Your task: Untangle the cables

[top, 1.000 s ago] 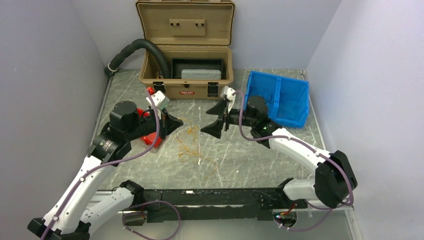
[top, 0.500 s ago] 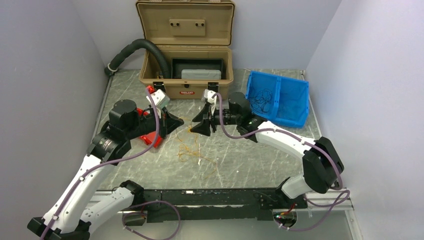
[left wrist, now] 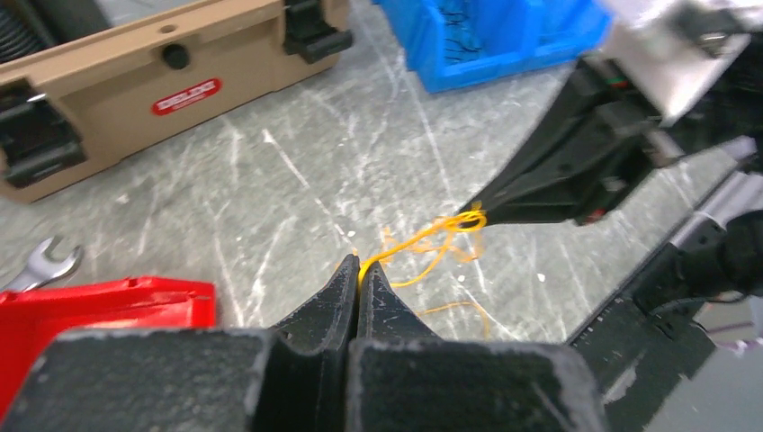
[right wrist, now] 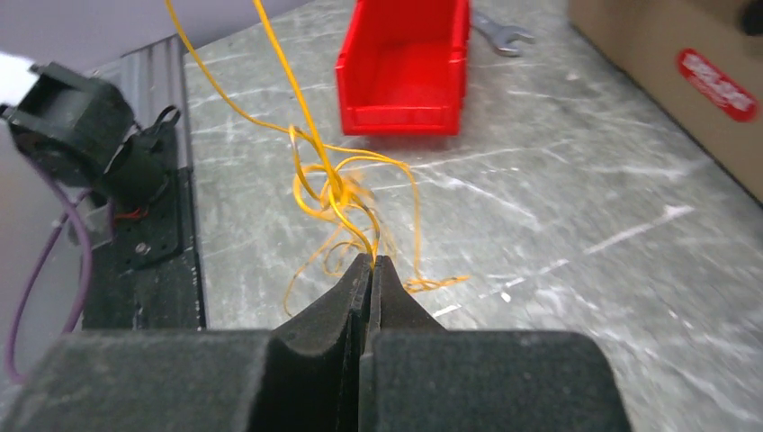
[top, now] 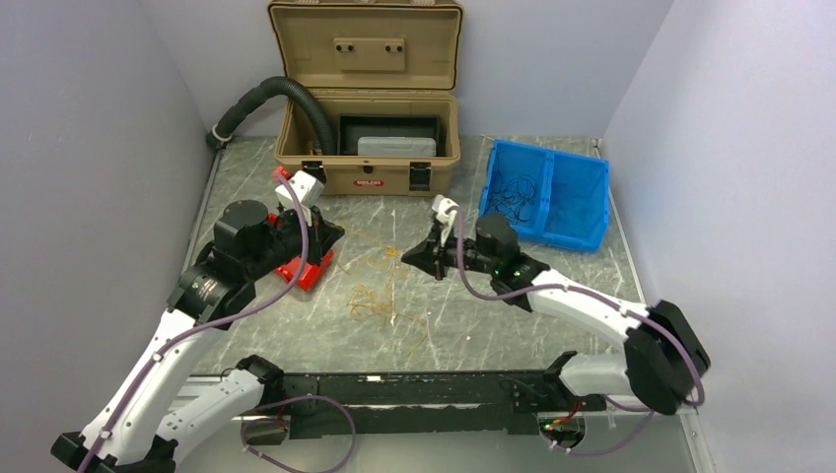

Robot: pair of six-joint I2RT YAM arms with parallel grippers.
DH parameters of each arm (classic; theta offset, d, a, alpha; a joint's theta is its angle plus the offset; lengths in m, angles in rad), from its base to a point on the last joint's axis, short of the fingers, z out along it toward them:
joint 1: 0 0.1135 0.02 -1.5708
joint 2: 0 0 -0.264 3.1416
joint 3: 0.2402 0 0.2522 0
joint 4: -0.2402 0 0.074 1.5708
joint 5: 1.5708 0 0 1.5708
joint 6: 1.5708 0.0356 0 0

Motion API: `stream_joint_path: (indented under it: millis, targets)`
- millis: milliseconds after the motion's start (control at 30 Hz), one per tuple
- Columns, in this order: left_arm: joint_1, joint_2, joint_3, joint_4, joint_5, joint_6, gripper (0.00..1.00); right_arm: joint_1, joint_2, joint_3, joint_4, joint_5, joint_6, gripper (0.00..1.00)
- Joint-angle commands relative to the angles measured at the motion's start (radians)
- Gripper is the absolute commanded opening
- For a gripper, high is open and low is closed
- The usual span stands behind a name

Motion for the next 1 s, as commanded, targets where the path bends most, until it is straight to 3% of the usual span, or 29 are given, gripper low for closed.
stream_joint_path:
  millis: [0,133,233,300,533,967]
  targets:
    - [0.002,-0.012,0.068,0.000,-0.230,-0.028,0.00,-0.034,-0.145,-0.134,0.040,0.235,0.083,0.00]
    - [0.013,-0.003,0.096,-0.061,-0.482,-0.055,0.00,-0.073,-0.269,-0.233,-0.028,0.502,0.177,0.00]
    - [0.030,-0.014,0.099,-0.073,-0.596,-0.072,0.00,-0.121,-0.346,-0.258,-0.159,0.759,0.262,0.00]
    - [0.042,-0.028,0.093,-0.064,-0.614,-0.077,0.00,-0.174,-0.397,-0.261,-0.258,0.882,0.341,0.00]
    - [0.066,-0.026,0.113,-0.088,-0.636,-0.126,0.00,-0.359,-0.491,-0.261,-0.480,1.084,0.568,0.00]
    - [0.089,-0.037,0.106,-0.011,-0.457,-0.097,0.00,-0.400,-0.539,-0.246,-0.493,1.047,0.512,0.00]
